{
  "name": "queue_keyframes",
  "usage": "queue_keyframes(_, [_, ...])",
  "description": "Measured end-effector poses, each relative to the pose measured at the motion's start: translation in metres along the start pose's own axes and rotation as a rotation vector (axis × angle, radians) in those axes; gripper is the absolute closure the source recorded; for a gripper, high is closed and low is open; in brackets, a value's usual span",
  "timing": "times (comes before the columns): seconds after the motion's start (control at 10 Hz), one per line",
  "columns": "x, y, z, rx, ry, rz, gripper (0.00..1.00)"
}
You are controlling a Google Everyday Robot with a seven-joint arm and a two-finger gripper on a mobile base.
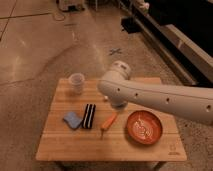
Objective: Move the arm in a circular motion
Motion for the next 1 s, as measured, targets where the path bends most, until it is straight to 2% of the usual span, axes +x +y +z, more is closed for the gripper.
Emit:
queue_keyframes(0.2, [0.017, 0.019, -0.001, -0.002, 0.001, 0.024, 0.54])
queue_keyframes(0.4, [0.02, 0.037, -0.003, 0.004, -0.009, 0.036, 0.54])
queue_keyframes(0.6, [0.025, 0.037, -0.002, 0.008, -0.019, 0.058, 0.54])
queue_keyframes(1.0, [0.068, 0.034, 0.003, 0.012, -0.038, 0.118, 0.54])
